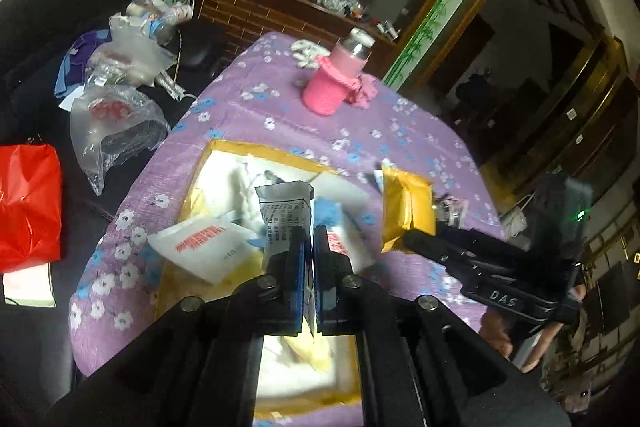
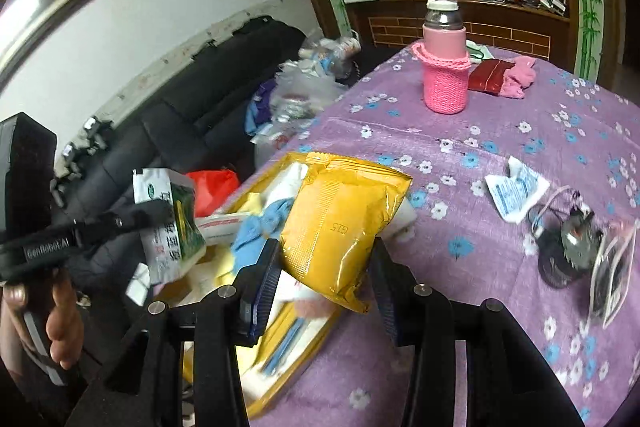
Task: Organize soft objects
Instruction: 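Carry both packets over the tray and open both tools to drop them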
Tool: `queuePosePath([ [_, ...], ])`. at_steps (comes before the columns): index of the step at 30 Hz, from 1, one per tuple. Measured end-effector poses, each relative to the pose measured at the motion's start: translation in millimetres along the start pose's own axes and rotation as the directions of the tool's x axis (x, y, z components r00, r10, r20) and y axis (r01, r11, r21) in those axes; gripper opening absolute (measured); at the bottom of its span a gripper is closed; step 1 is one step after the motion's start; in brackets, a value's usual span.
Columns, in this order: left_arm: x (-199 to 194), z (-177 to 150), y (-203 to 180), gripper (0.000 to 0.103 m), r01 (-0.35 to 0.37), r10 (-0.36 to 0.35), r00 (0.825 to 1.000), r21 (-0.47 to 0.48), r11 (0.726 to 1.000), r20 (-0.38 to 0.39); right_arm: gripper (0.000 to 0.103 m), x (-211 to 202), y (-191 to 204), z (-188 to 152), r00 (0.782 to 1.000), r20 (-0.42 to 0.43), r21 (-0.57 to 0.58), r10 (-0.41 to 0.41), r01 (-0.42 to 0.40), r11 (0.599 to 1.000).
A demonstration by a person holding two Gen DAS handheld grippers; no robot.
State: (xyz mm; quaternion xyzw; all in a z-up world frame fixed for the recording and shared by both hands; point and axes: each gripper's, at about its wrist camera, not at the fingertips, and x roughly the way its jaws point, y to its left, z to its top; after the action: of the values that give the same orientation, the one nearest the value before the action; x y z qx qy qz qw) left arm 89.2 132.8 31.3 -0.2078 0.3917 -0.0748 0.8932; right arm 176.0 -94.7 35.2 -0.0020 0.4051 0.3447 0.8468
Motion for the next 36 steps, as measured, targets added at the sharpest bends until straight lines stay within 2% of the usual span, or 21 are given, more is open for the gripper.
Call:
queuePosePath([
  [5, 31, 6, 17, 0.002, 0.016, -0.017, 1.000, -0.012, 1.000, -0.022, 0.043, 37, 0, 33, 0.999, -0.033, 0.020, -0.024, 0.024, 1.000],
  [8, 48, 10, 19, 0.002, 0.017, -0.018, 0.999, -0.015, 1.000, -0.030, 0.044, 57, 7, 45, 0.999, -0.037, 0.022, -0.008, 0.009, 1.000],
  [11, 57, 11, 11, 0.002, -0.066, 0.066, 0.998, 0.037, 0.997, -0.008, 0.044, 76, 7, 49, 0.999, -0.048, 0.032, -0.011, 0.012, 0.999],
  [14, 69, 8, 6, 0.003, -0.058, 0.058, 0.998, 0.068, 0.996, -0.004, 0.045, 91, 6, 50, 0.999, -0.040, 0.037, -0.009, 0.010, 0.999],
  [16, 73, 4, 5, 0.009, -0.039, 0.040, 0.999, 0.065, 0.997, -0.009, 0.048, 100, 5, 48, 0.999, -0.045, 0.045, 0.003, -0.001, 0.999],
  [18, 71, -2, 2, 0.021, -0.020, 0.020, 1.000, 0.078, 0.997, 0.006, 0.049, 104, 1, 46, 0.999, -0.049, 0.057, 0.002, 0.001, 0.998],
  [19, 71, -5, 1, 0.026, 0.001, 0.000, 1.000, 0.083, 0.997, -0.006, 0.050, 103, 0, 45, 0.999, -0.047, 0.065, 0.018, -0.015, 0.998],
  [21, 66, -7, -4, 0.055, 0.020, -0.018, 1.000, 0.088, 0.996, -0.023, 0.061, 95, -5, 44, 0.999, -0.031, 0.083, 0.035, -0.033, 0.996],
  [22, 62, -8, -7, 0.059, 0.018, -0.017, 1.000, 0.096, 0.995, -0.015, 0.063, 88, -5, 44, 1.000, -0.011, 0.082, 0.029, -0.028, 0.996],
  [25, 45, -12, -14, 0.061, -0.026, 0.020, 0.998, 0.111, 0.993, 0.057, 0.066, 68, -8, 36, 1.000, 0.024, 0.067, 0.014, -0.016, 0.998],
  [28, 31, -16, -22, 0.061, -0.035, 0.025, 0.996, 0.116, 0.993, 0.087, 0.067, 46, -4, 26, 0.999, 0.053, 0.037, 0.002, -0.004, 0.999],
  [33, 6, -27, -43, 0.061, -0.059, 0.040, 0.988, 0.129, 0.990, 0.149, 0.067, 13, 9, 1, 0.989, 0.085, -0.013, -0.123, 0.125, 0.992],
  [36, -4, -35, -58, 0.061, -0.053, 0.032, 0.986, 0.132, 0.990, 0.162, 0.067, -4, 6, -14, 0.984, 0.095, -0.002, -0.150, 0.151, 0.988],
])
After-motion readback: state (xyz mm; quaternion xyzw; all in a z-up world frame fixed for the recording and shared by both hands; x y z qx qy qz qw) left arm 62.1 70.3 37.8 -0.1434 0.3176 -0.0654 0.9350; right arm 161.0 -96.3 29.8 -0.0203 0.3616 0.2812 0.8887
